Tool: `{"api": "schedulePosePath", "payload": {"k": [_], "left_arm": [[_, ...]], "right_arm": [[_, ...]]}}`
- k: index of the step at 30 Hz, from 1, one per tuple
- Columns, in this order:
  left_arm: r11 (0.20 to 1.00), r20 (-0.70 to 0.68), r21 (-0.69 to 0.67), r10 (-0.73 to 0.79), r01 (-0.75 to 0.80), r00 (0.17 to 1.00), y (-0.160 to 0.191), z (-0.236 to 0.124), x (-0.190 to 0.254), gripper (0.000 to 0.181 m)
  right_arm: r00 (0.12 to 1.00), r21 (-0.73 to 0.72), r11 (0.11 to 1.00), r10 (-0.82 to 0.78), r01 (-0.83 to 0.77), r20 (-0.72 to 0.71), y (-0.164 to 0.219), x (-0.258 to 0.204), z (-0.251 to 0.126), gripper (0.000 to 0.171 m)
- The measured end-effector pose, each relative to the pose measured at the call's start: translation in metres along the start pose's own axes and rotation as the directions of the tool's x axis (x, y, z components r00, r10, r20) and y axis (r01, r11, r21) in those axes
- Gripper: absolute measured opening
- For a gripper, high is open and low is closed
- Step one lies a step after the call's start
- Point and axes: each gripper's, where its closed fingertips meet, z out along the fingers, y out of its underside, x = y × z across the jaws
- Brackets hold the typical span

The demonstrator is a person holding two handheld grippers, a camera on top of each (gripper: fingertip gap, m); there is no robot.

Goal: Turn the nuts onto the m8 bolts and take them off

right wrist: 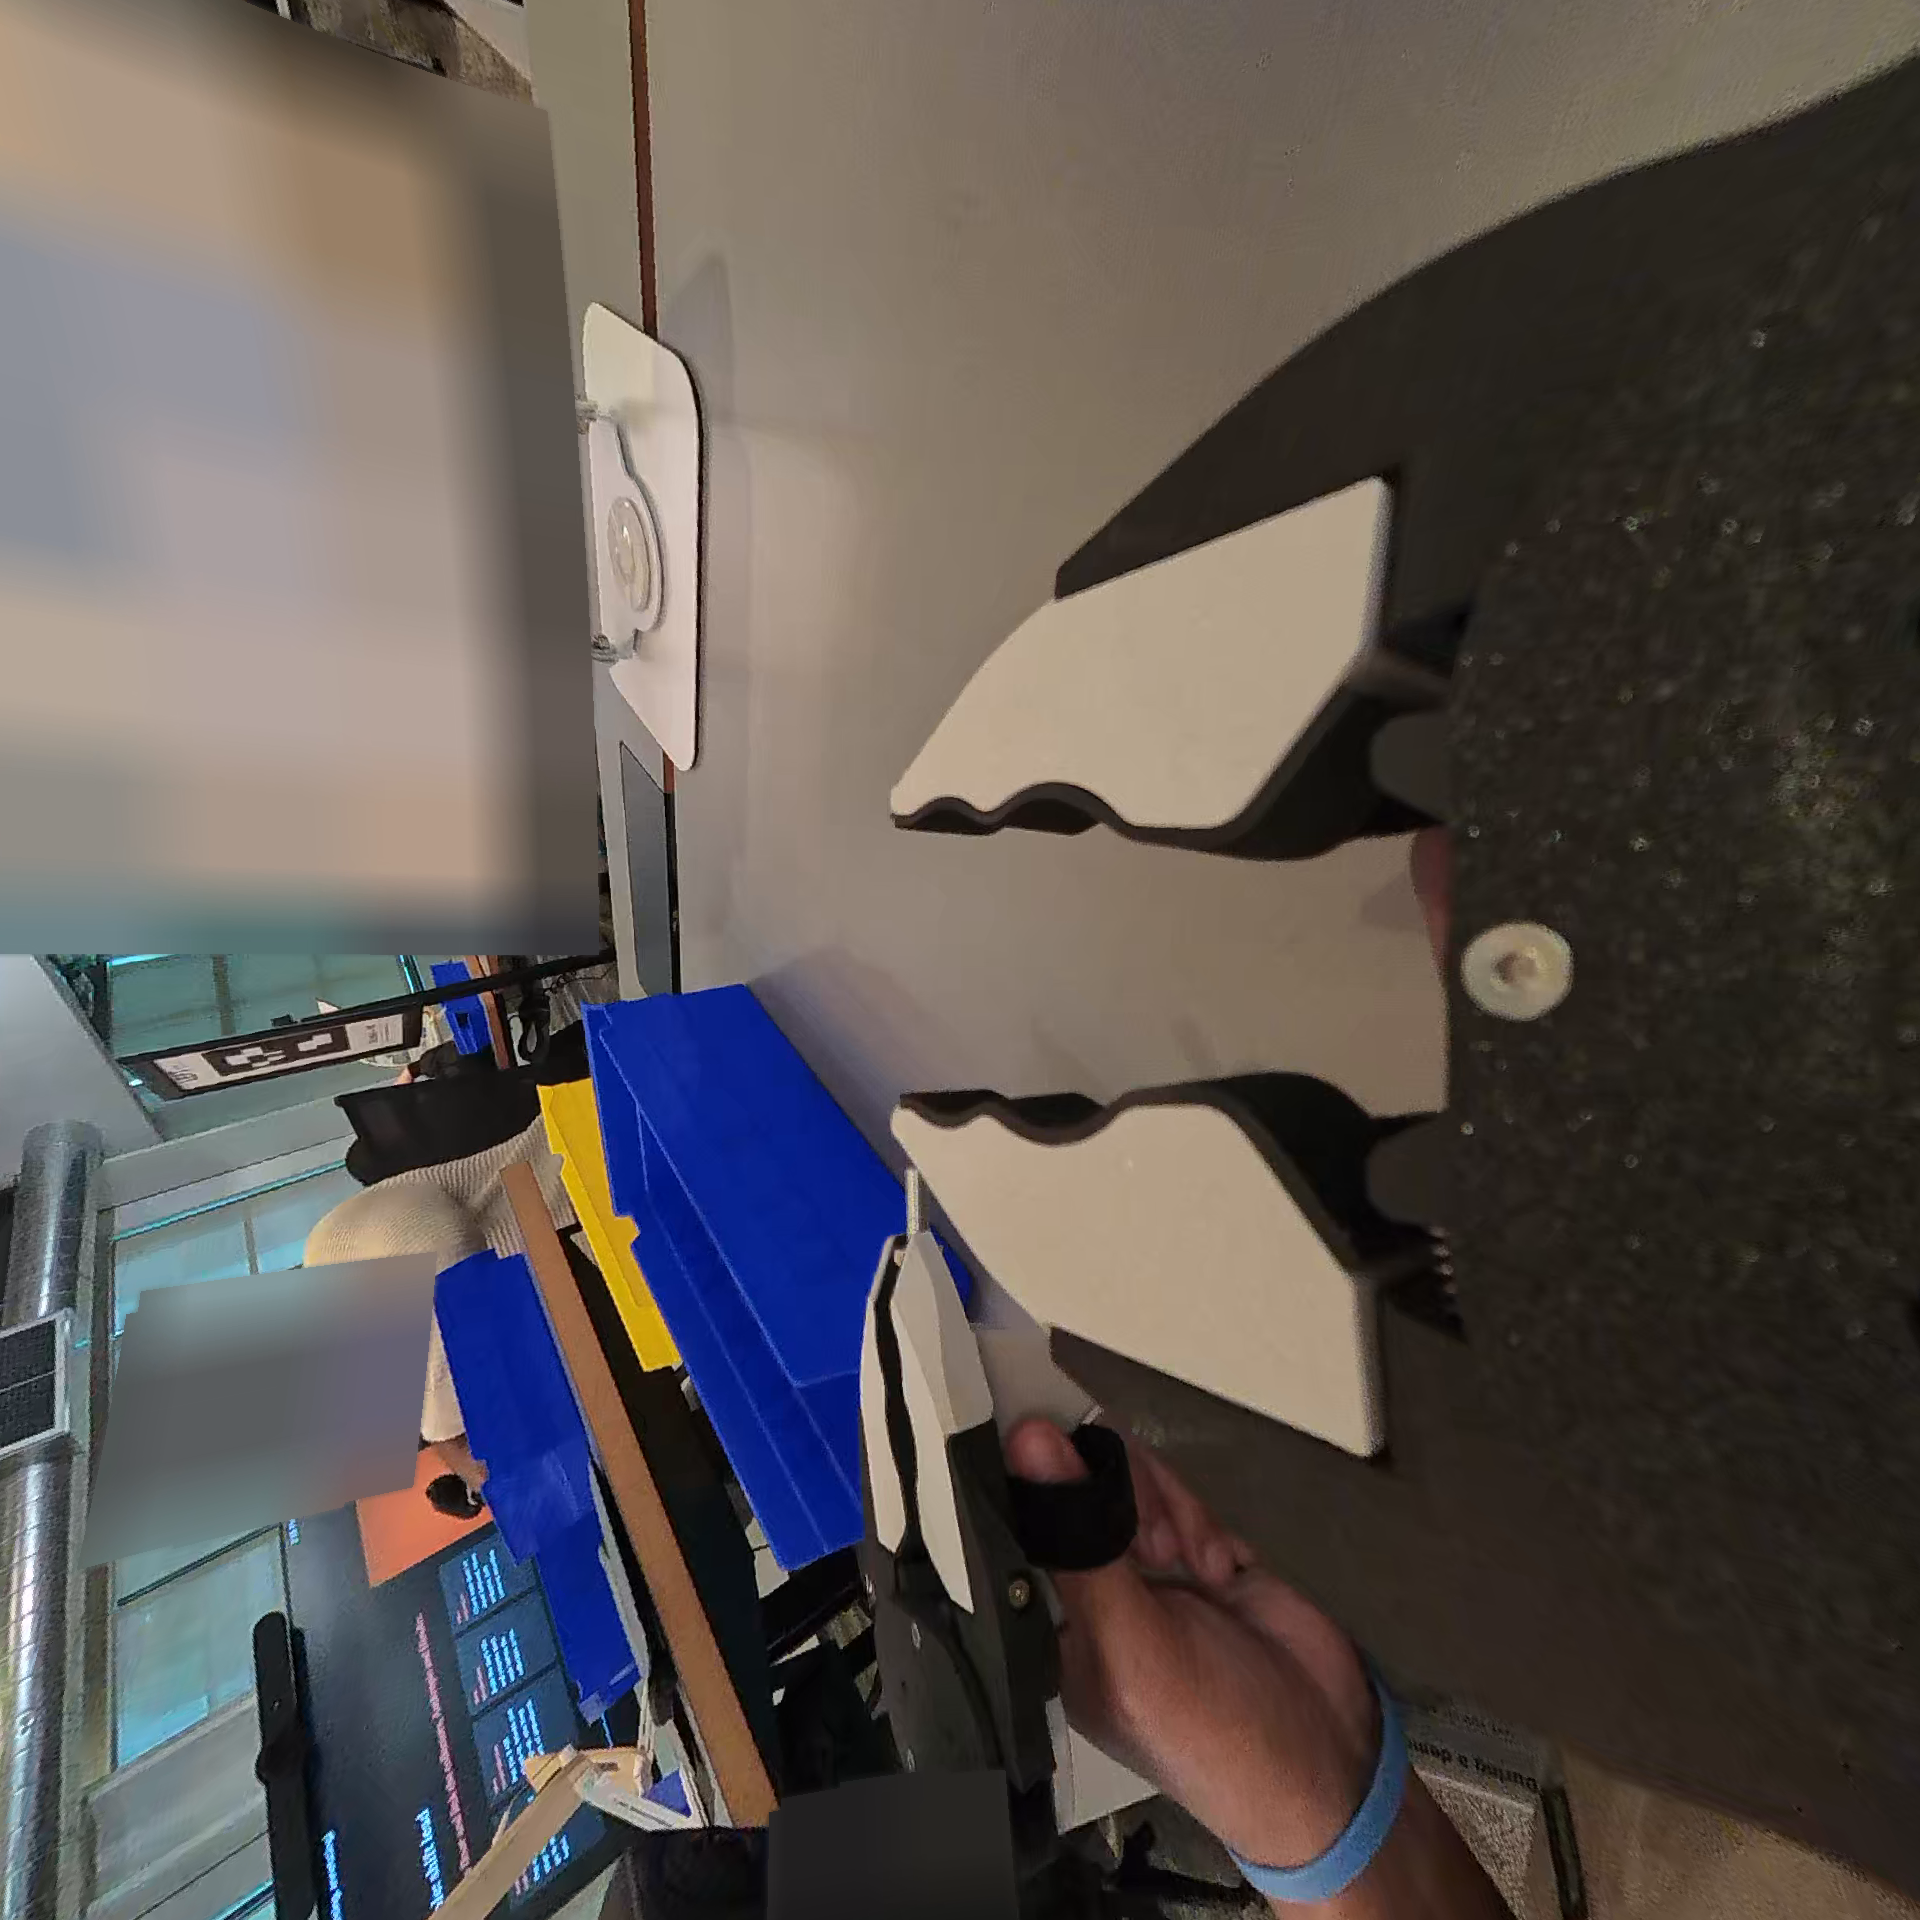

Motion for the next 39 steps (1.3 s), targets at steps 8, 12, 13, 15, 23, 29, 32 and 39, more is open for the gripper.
{"api": "schedulePosePath", "payload": {"k": [8,12,13,15,23,29,32,39], "left_arm": [[0.987,-0.207,0.101,0.147,-0.128,0.967,-0.011,-0.010,0.034,0.014],[0.955,-0.378,0.199,0.284,-0.222,0.881,-0.029,-0.024,0.066,0.014],[0.938,-0.397,0.224,0.337,-0.265,0.854,-0.031,-0.027,0.072,0.014],[0.902,-0.426,0.286,0.422,-0.324,0.800,-0.038,-0.033,0.083,0.014],[0.886,-0.565,0.330,0.462,-0.325,0.684,-0.045,-0.045,0.101,0.014],[0.886,-0.596,0.324,0.464,-0.333,0.655,-0.040,-0.045,0.106,0.014],[0.889,-0.572,0.314,0.457,-0.333,0.681,-0.039,-0.040,0.103,0.015],[0.954,-0.391,0.212,0.283,-0.214,0.876,-0.047,-0.017,0.063,0.048]], "right_arm": [[0.954,-0.148,0.986,0.119,-0.080,0.276,0.007,-0.036,0.002,0.038],[0.836,-0.317,0.938,0.284,-0.140,0.470,0.008,-0.064,0.005,0.035],[0.794,-0.345,0.926,0.322,-0.151,0.515,0.006,-0.071,0.004,0.034],[0.744,-0.386,0.912,0.354,-0.140,0.566,0.005,-0.081,0.002,0.031],[0.692,-0.378,0.925,0.300,-0.042,0.657,0.006,-0.093,-0.006,0.013],[0.679,-0.345,0.938,0.280,-0.042,0.679,0.007,-0.093,-0.011,0.008],[0.696,-0.338,0.940,0.267,-0.038,0.666,0.008,-0.091,-0.010,0.008],[0.824,-0.252,0.966,0.193,-0.063,0.533,-0.005,-0.058,0.000,0.007]]}}
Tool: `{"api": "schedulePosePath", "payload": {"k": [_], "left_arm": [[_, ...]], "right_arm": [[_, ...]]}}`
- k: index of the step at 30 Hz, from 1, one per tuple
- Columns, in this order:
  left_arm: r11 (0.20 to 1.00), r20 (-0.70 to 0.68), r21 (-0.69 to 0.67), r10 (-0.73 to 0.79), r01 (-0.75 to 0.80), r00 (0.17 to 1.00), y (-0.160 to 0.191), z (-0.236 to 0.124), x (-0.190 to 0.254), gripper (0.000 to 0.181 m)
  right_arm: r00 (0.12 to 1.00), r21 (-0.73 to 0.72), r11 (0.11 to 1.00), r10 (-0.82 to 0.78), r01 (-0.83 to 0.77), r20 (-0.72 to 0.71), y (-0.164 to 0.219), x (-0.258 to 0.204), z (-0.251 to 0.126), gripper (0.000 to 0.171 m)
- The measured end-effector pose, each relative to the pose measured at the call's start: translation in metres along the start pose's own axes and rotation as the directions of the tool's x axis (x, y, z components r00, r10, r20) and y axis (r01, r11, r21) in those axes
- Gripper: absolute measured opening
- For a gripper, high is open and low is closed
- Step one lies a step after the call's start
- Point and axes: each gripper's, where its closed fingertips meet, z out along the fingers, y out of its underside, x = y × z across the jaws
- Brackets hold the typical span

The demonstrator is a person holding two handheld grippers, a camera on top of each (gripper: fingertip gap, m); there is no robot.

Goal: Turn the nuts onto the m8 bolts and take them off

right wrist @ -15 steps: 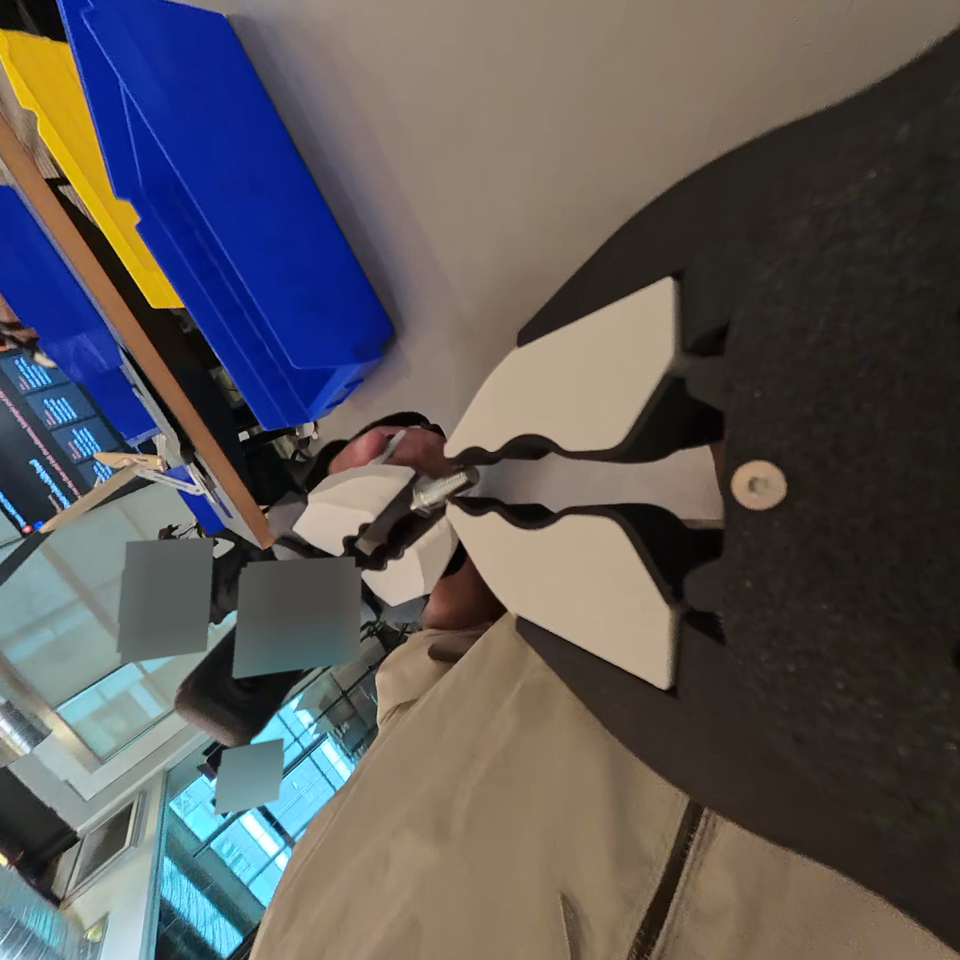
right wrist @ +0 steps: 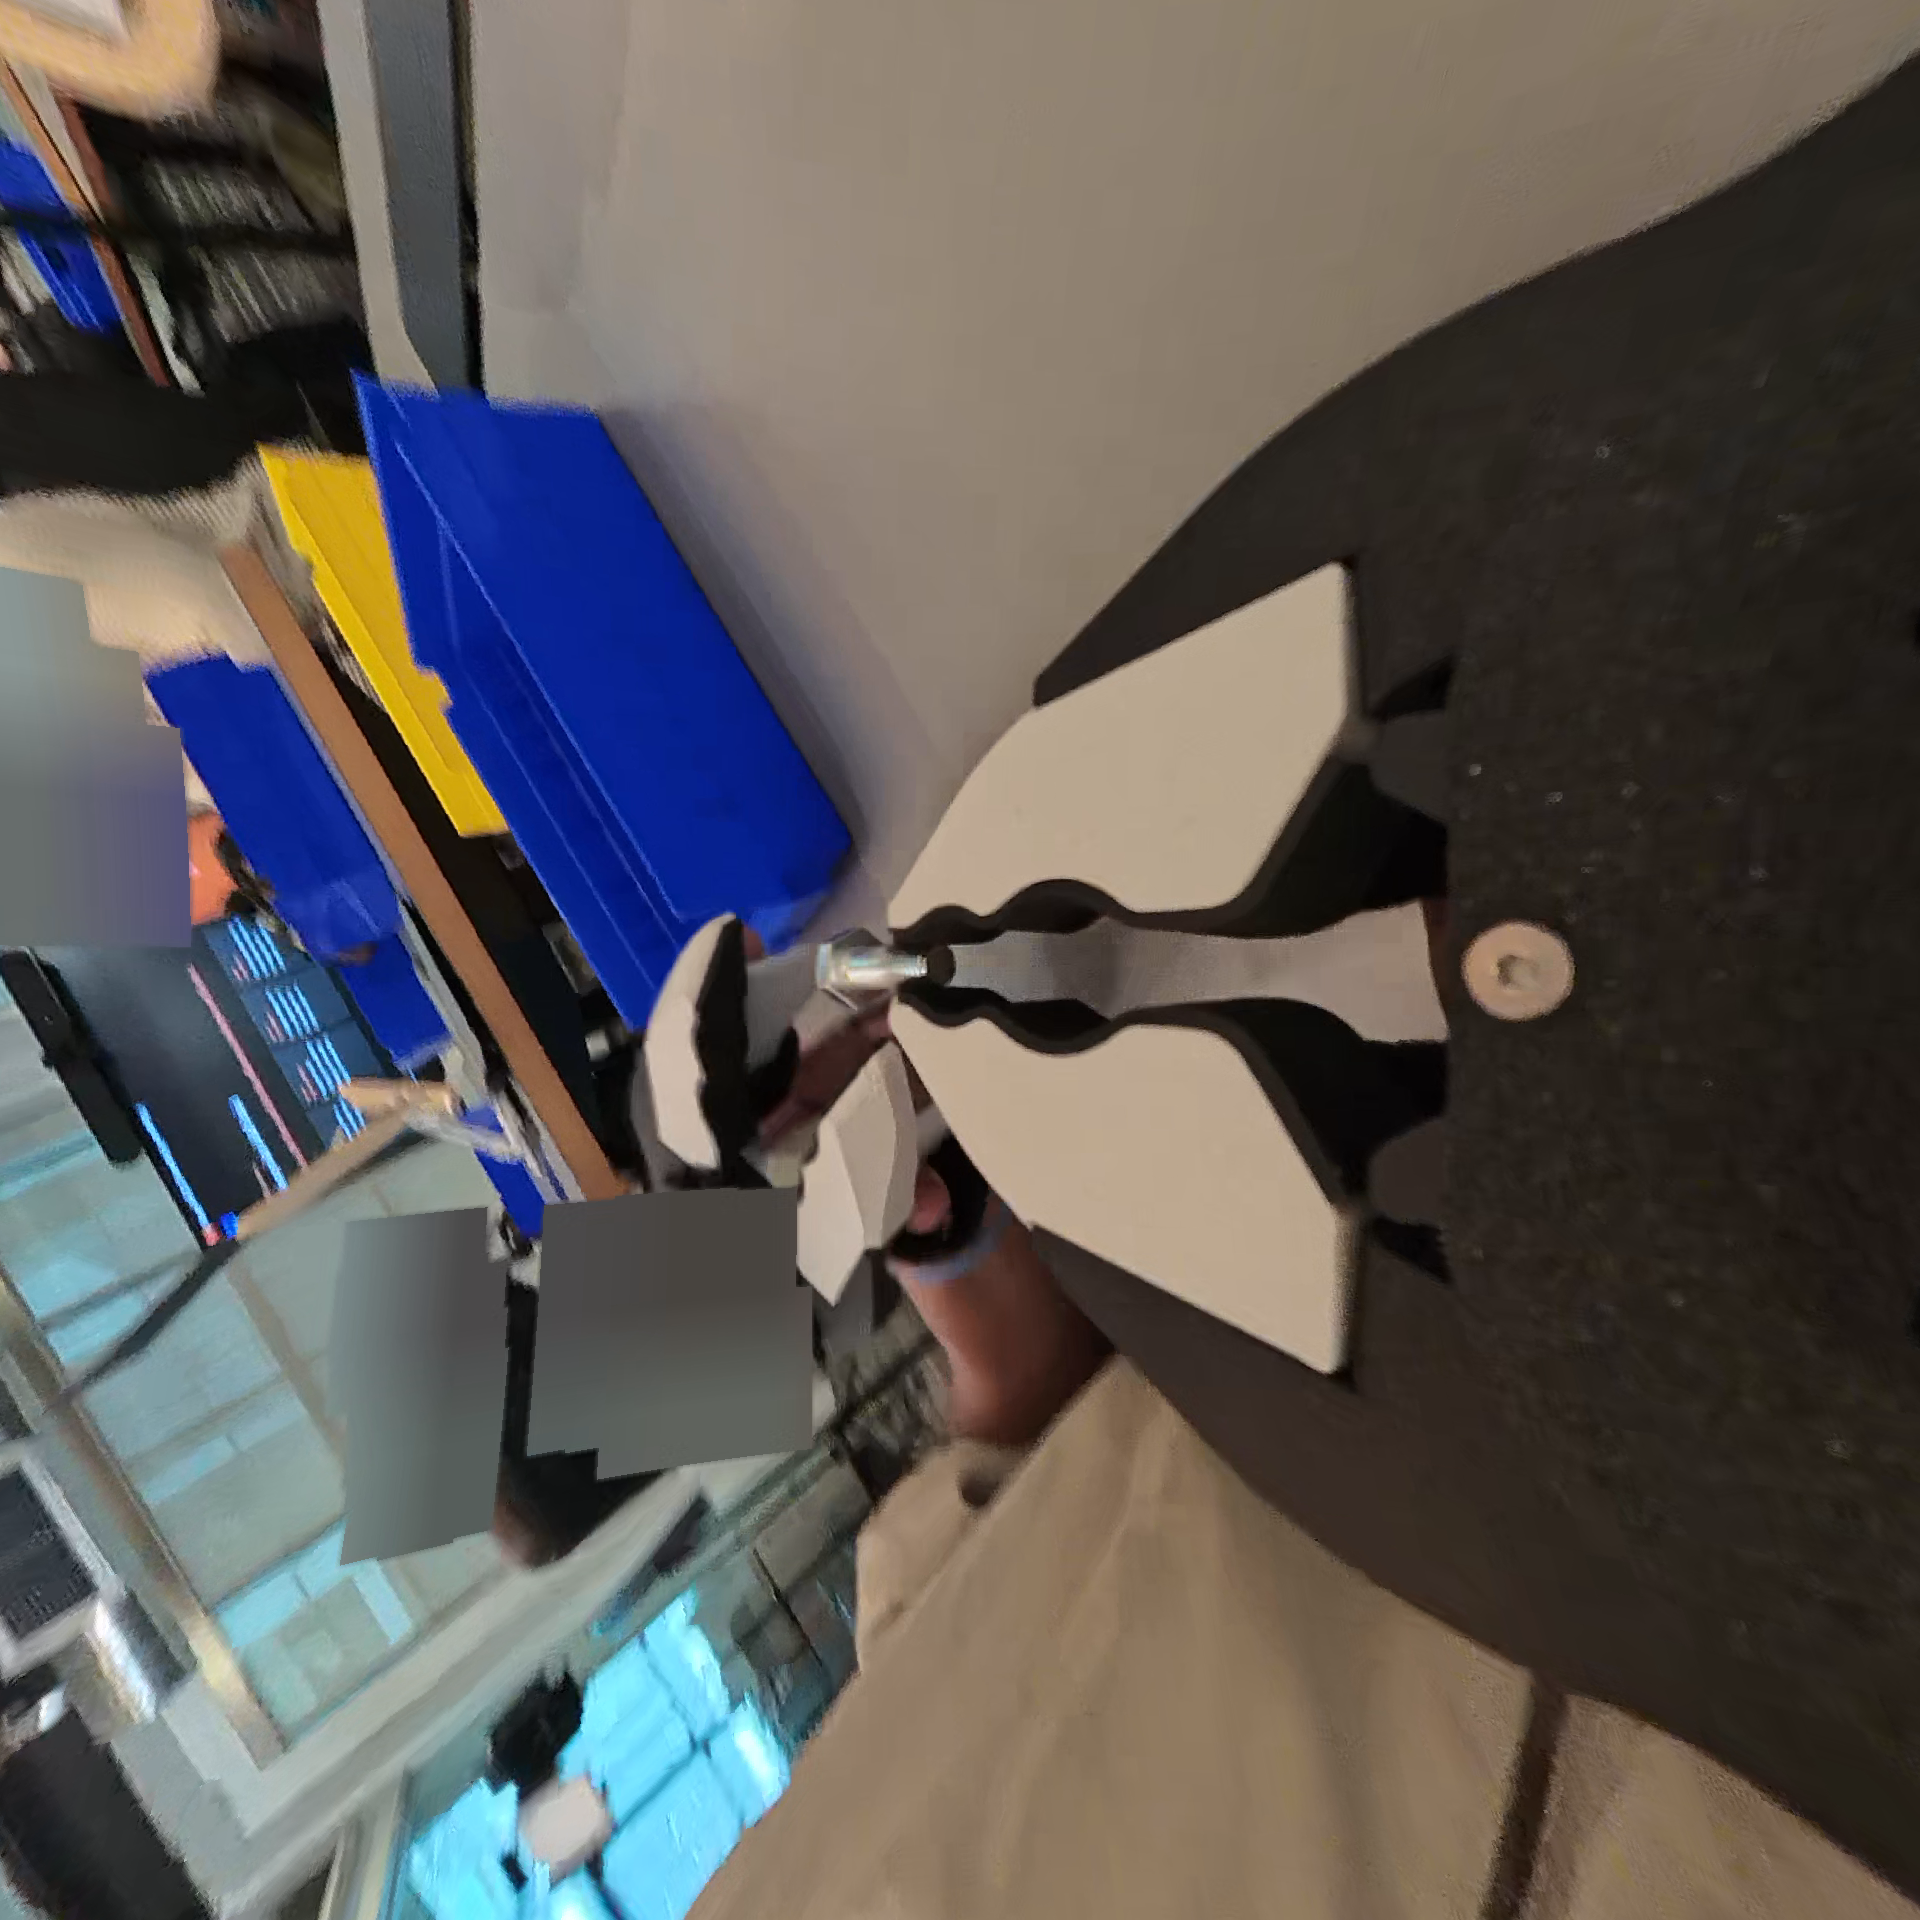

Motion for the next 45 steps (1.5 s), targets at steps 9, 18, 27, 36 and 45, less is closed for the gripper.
{"api": "schedulePosePath", "payload": {"k": [9,18,27,36,45], "left_arm": [[0.966,0.487,0.035,-0.241,0.257,0.839,0.045,-0.023,-0.065,0.076],[0.946,0.563,0.032,-0.283,0.321,0.777,0.055,-0.030,-0.080,0.074],[0.945,0.545,0.019,-0.283,0.326,0.789,0.056,-0.028,-0.079,0.072],[0.948,0.532,-0.012,-0.264,0.319,0.805,0.058,-0.023,-0.075,0.071],[0.960,0.521,-0.031,-0.223,0.279,0.824,0.056,-0.021,-0.070,0.070]], "right_arm": [[0.804,0.069,0.978,-0.122,0.198,-0.582,0.001,0.057,-0.035,0.008],[0.565,-0.056,0.944,-0.240,0.324,-0.789,0.012,0.069,-0.053,0.007],[0.558,-0.060,0.945,-0.241,0.321,-0.794,0.009,0.074,-0.053,0.008],[0.412,-0.125,0.937,-0.260,0.327,-0.873,-0.140,0.147,-0.182,0.008],[0.516,-0.474,0.801,-0.248,-0.367,-0.820,-0.069,0.310,-0.265,0.008]]}}
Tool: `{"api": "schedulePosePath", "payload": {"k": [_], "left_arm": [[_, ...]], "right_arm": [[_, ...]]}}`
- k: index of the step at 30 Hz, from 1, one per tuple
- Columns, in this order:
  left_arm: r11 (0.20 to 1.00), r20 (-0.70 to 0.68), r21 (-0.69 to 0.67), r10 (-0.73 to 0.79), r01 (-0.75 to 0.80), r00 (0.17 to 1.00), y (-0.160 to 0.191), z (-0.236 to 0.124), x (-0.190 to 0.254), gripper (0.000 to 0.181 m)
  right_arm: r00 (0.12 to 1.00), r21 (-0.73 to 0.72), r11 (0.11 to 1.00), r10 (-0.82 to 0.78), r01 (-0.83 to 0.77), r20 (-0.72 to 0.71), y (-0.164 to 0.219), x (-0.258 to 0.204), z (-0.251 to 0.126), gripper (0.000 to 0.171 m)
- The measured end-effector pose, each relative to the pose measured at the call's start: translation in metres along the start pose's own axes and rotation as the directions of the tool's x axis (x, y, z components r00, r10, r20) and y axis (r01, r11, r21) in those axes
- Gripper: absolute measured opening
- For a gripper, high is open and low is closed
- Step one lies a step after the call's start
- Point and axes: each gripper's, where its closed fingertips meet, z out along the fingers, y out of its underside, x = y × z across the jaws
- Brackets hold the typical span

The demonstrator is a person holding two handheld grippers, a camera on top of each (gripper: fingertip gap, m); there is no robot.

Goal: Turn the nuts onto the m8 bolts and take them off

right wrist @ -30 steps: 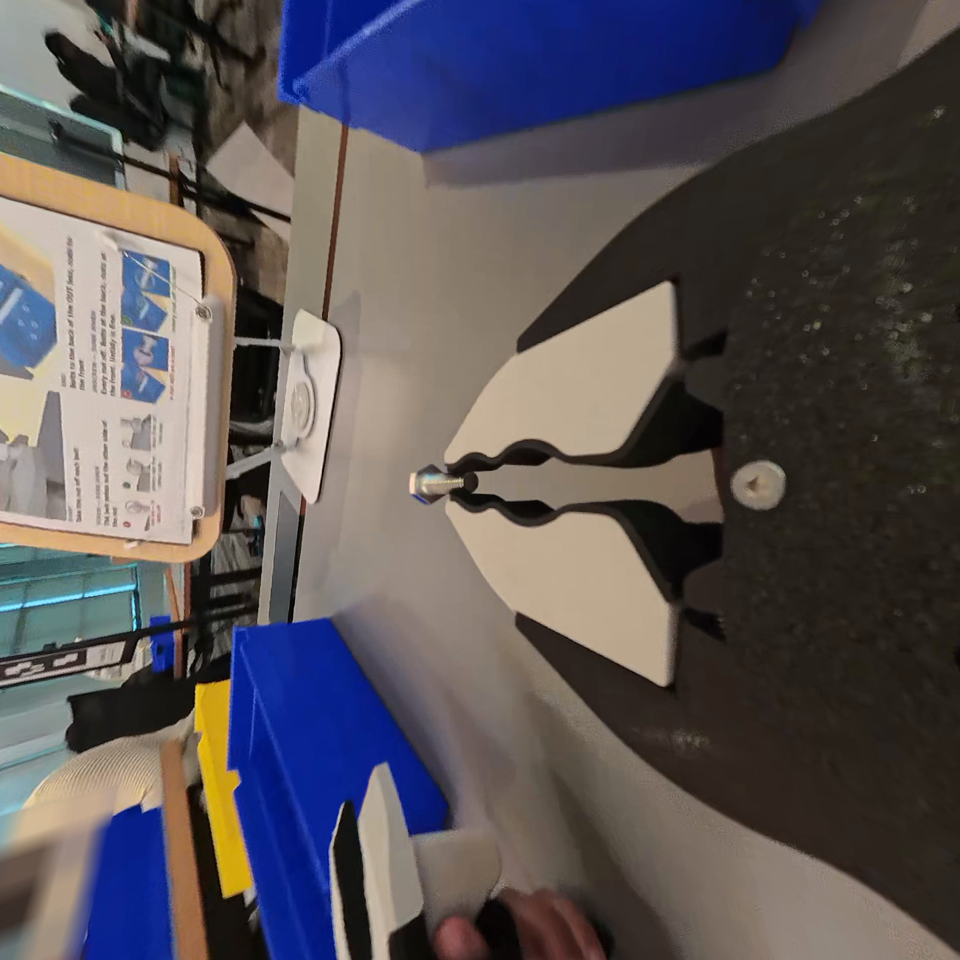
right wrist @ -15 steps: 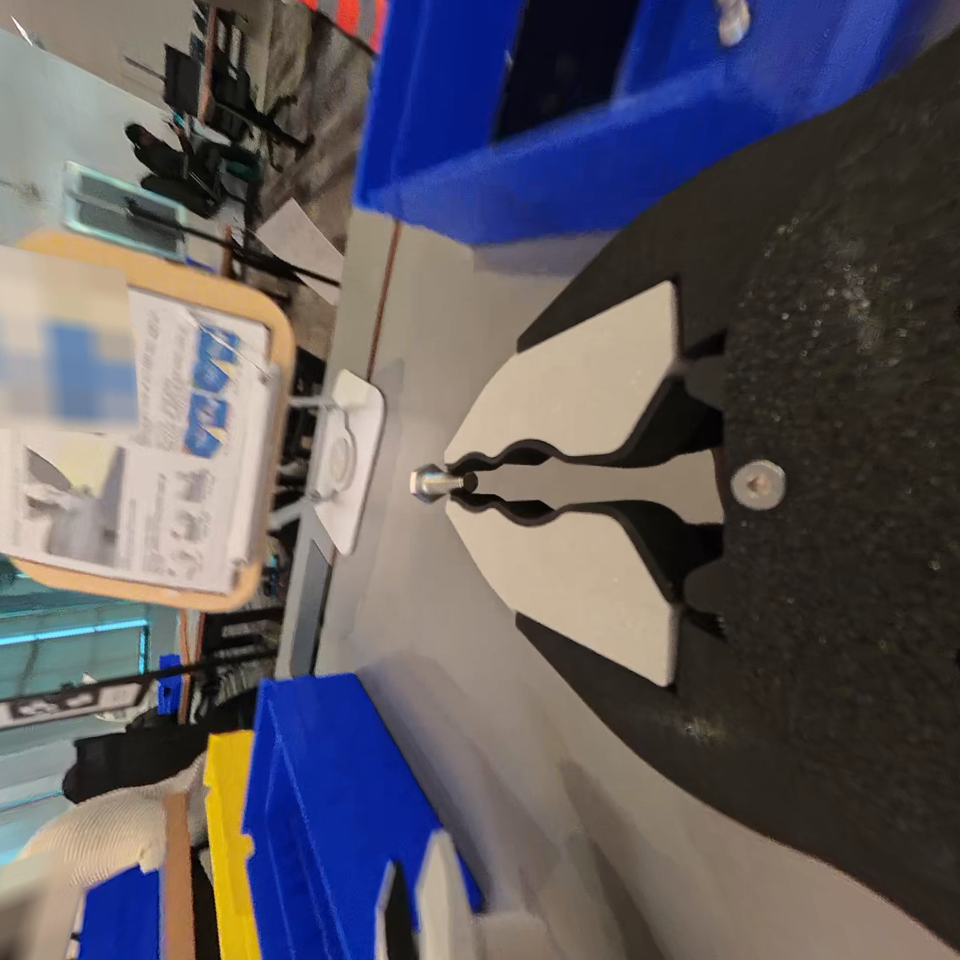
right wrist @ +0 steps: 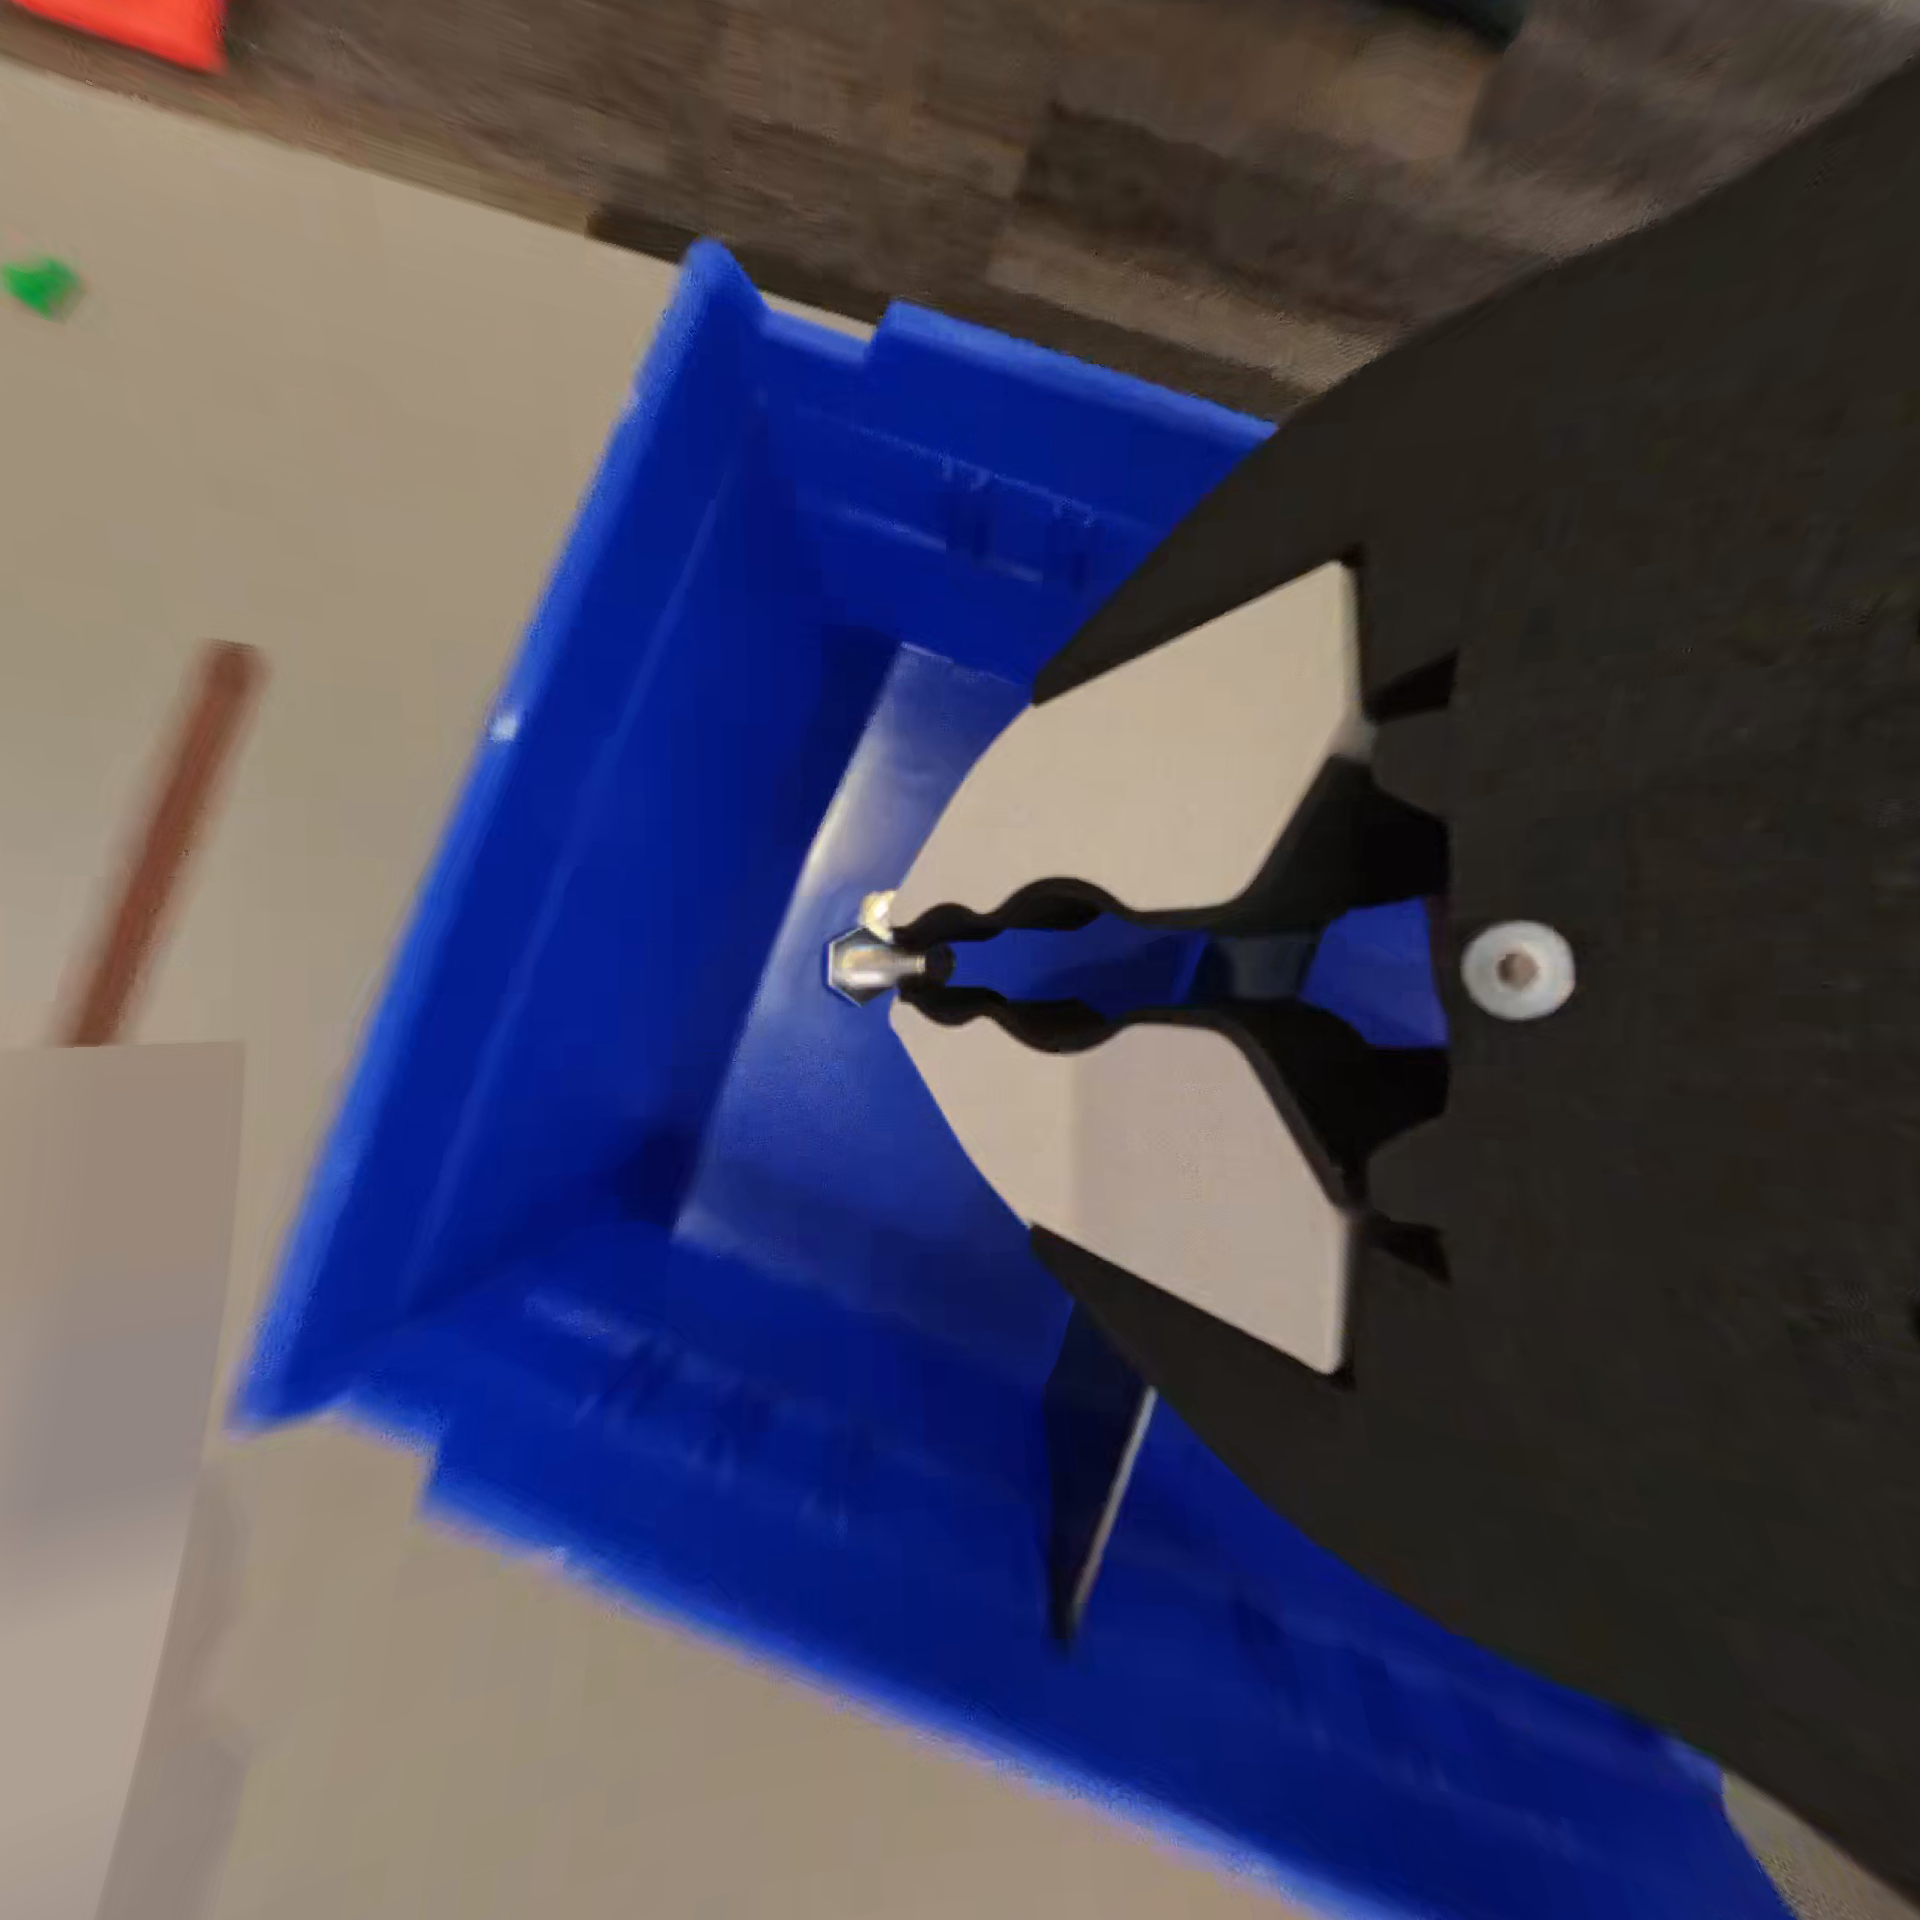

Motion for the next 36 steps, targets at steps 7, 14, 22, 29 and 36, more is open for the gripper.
{"api": "schedulePosePath", "payload": {"k": [7,14,22,29,36], "left_arm": [[0.999,0.005,-0.003,0.042,-0.042,0.999,0.001,0.000,0.004,0.069],[0.999,-0.004,0.002,0.035,-0.035,0.999,0.000,0.000,0.005,0.069],[1.000,-0.013,0.002,0.027,-0.027,1.000,0.000,0.000,0.005,0.069],[1.000,0.014,-0.001,0.017,-0.017,1.000,0.000,0.001,0.001,0.068],[1.000,0.030,0.021,-0.009,0.009,1.000,-0.002,-0.001,-0.005,0.068]], "right_arm": [[0.997,-0.402,0.913,-0.072,0.072,0.016,0.036,0.018,0.030,0.008],[0.995,-0.503,0.859,-0.088,0.096,0.040,0.040,0.018,0.049,0.008],[0.964,0.034,0.990,-0.128,0.140,-0.233,-0.032,-0.021,-0.045,0.045],[0.978,0.782,0.590,-0.165,0.200,-0.125,-0.039,-0.246,-0.142,0.040],[0.995,0.773,0.629,-0.102,0.081,-0.022,0.013,-0.333,-0.082,0.065]]}}
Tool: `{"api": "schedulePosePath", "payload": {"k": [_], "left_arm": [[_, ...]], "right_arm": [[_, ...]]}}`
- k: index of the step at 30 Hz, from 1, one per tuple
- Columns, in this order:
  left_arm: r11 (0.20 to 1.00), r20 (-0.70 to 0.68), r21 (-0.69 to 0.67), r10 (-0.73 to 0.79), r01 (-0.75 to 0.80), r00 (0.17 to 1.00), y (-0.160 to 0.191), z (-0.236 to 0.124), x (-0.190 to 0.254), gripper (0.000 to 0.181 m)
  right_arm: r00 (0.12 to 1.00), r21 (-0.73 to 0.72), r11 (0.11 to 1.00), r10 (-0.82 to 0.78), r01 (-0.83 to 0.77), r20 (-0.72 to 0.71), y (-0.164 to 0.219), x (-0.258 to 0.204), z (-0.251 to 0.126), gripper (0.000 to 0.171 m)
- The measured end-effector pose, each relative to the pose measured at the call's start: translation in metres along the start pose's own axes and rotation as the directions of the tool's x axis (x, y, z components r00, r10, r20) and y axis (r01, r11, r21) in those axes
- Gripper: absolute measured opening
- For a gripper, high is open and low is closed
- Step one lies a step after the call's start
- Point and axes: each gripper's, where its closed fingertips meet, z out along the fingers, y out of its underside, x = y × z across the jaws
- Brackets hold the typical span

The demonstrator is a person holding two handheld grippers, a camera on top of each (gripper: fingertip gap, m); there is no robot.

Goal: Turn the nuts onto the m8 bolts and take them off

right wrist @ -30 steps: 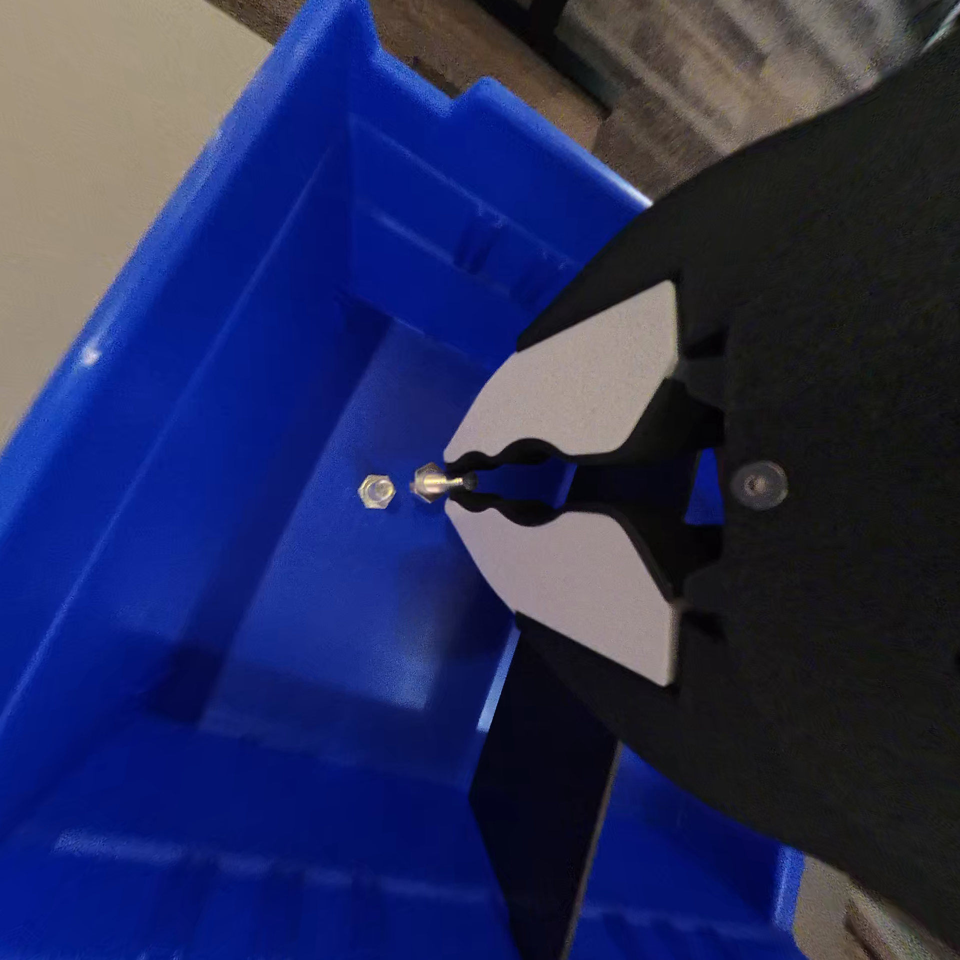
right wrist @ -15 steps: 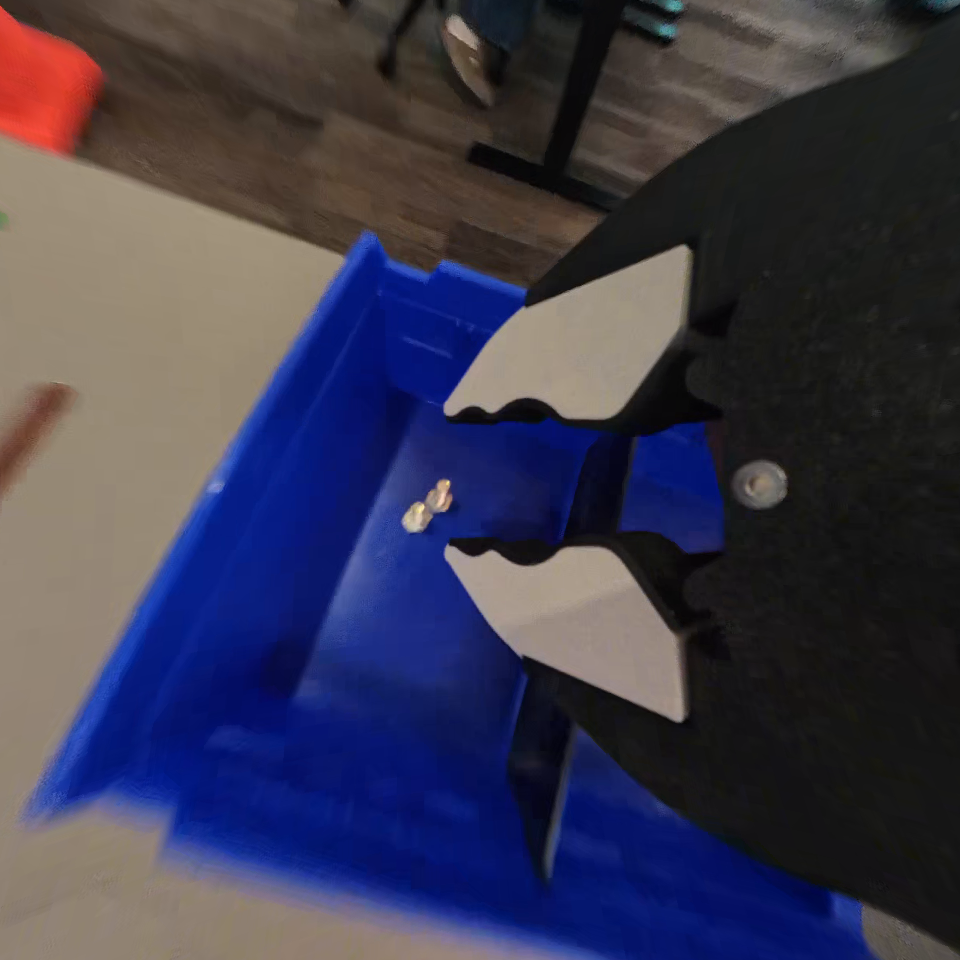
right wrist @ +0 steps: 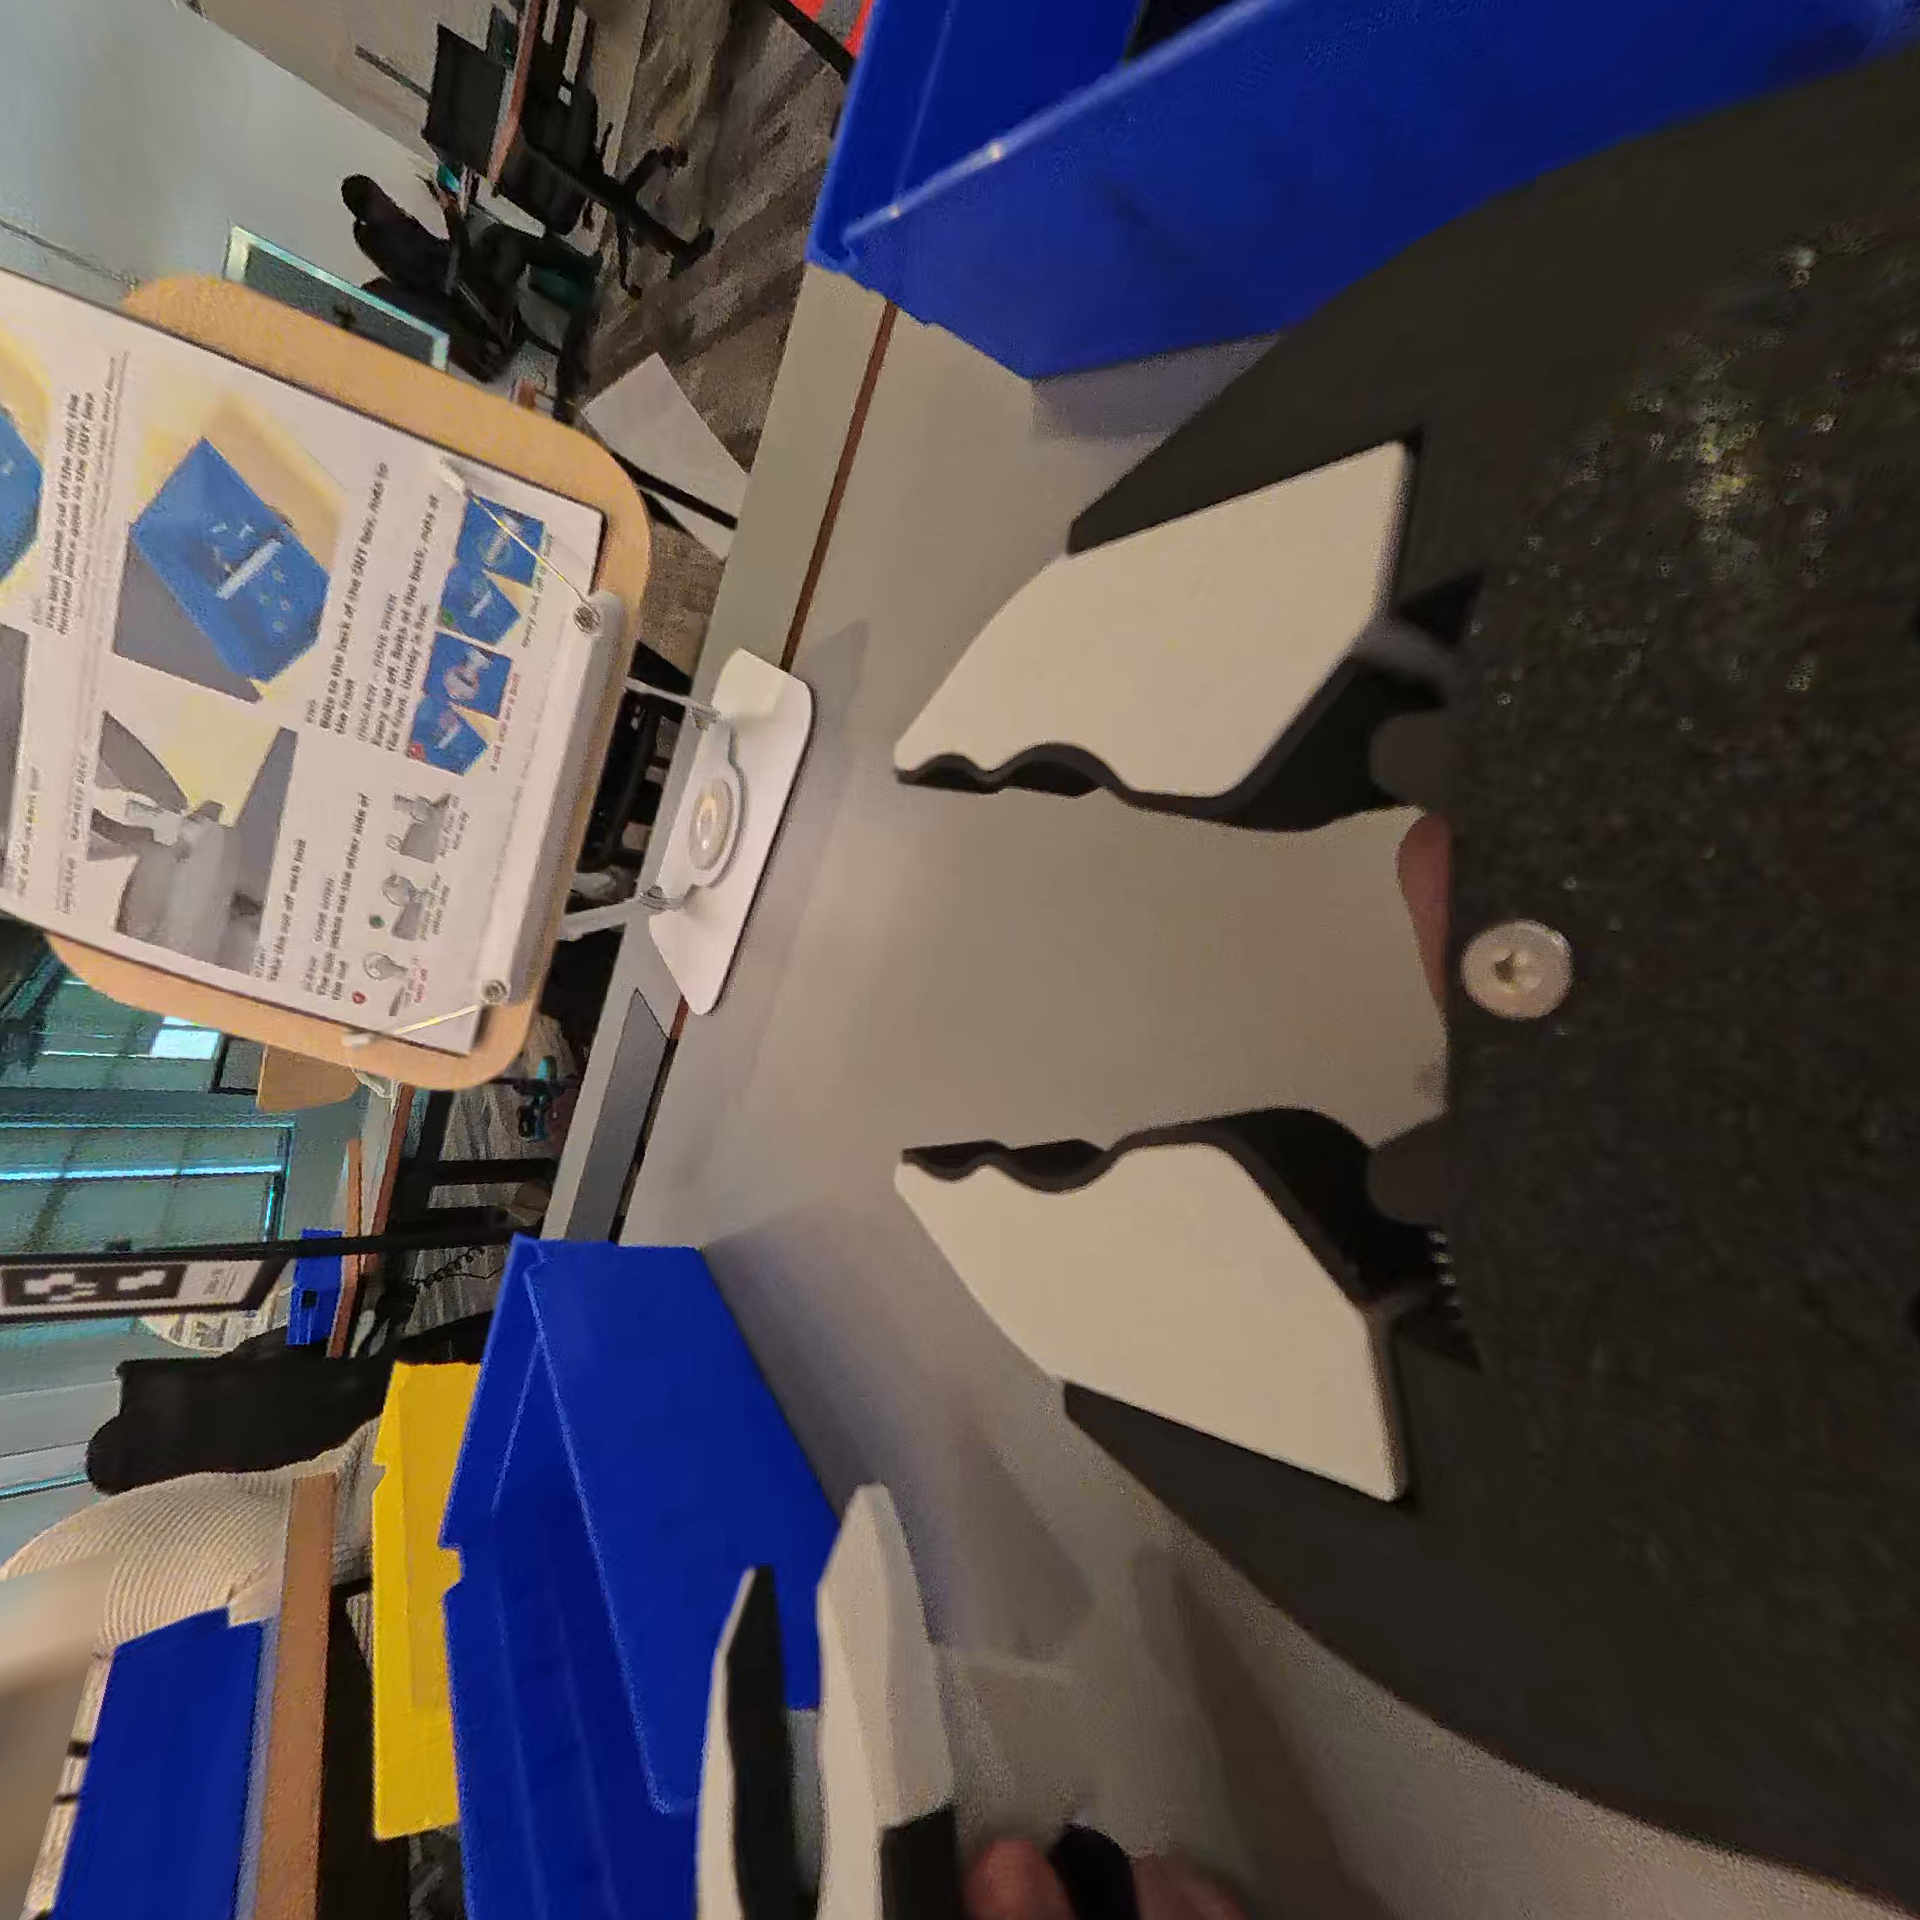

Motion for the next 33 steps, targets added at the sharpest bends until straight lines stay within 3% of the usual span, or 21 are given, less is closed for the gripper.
{"api": "schedulePosePath", "payload": {"k": [5,29,33], "left_arm": [[1.000,0.007,0.003,0.024,-0.024,1.000,0.000,0.000,0.002,0.068],[0.999,-0.022,0.007,0.037,-0.037,0.999,-0.001,0.000,0.007,0.068],[0.998,-0.116,-0.008,0.058,-0.059,0.992,-0.010,-0.013,0.015,0.062]], "right_arm": [[0.999,-0.038,0.999,0.019,-0.018,0.031,0.018,-0.017,-0.002,0.068],[0.994,-0.096,0.991,0.100,-0.096,0.040,0.028,0.003,-0.003,0.063],[0.995,-0.096,0.992,0.089,-0.085,0.042,0.026,0.006,-0.003,0.062]]}}
